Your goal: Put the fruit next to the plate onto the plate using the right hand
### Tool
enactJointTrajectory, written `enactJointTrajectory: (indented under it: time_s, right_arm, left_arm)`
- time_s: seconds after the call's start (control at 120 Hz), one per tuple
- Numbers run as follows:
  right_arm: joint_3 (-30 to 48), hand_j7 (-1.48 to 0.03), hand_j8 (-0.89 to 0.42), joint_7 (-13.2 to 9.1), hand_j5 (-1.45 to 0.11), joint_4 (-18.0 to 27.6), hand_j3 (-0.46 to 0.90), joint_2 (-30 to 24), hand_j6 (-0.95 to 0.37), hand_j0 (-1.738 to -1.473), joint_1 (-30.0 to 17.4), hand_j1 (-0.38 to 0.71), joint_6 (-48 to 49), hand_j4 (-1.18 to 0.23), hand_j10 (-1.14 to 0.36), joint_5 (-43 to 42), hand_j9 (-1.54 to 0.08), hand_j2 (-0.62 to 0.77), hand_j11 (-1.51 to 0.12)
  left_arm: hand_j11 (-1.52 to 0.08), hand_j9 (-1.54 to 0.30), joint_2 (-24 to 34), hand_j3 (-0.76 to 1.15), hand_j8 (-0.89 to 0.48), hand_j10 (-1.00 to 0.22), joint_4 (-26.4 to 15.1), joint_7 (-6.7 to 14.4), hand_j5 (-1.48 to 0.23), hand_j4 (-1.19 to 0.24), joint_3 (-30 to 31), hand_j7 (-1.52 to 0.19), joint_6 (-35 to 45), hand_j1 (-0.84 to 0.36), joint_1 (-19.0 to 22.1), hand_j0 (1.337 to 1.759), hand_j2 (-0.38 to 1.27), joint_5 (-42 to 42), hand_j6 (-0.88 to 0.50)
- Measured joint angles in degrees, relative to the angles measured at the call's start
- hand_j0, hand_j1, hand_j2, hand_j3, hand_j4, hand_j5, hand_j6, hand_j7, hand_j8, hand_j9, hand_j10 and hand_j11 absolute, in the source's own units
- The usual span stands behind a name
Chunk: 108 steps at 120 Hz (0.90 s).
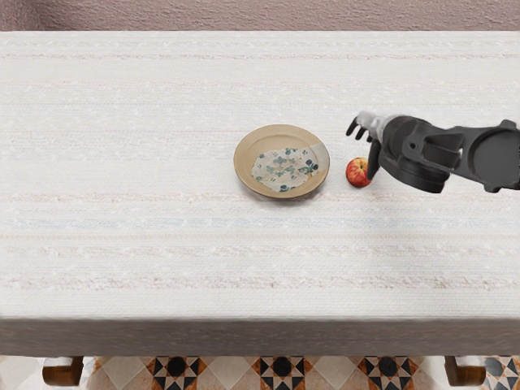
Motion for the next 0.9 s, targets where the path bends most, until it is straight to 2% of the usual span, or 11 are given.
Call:
enactJointTrajectory:
  time_s: [0.408, 0.9]
  right_arm:
    - [-1.8, -0.41, -0.31, 0.0, -0.41, 0.9, 0.00, 2.3, -0.31, -1.658, -1.8, 0.02, -4.9, -0.31, -0.31, 0.1, -0.41, -0.06, -0.41]
    - [-3.7, -0.41, -0.31, 0.0, -0.41, -0.3, 0.00, 2.8, -0.31, -1.658, -2.7, 0.02, -5.8, -0.31, -0.31, 0.5, -0.41, -0.06, -0.41]
  left_arm:
    - [0.00, 0.00, 0.0, 0.00, 0.00, 0.00, 0.0, 0.0, 0.00, 0.00, 0.0, 0.00, 0.0, 0.35, 0.0, 1.658, 0.00, 0.0, 0.00]
    - [0.00, 0.00, 0.0, 0.00, 0.00, 0.00, 0.0, 0.0, 0.00, 0.00, 0.0, 0.00, 0.0, 0.35, 0.0, 1.658, 0.00, 0.0, 0.00]
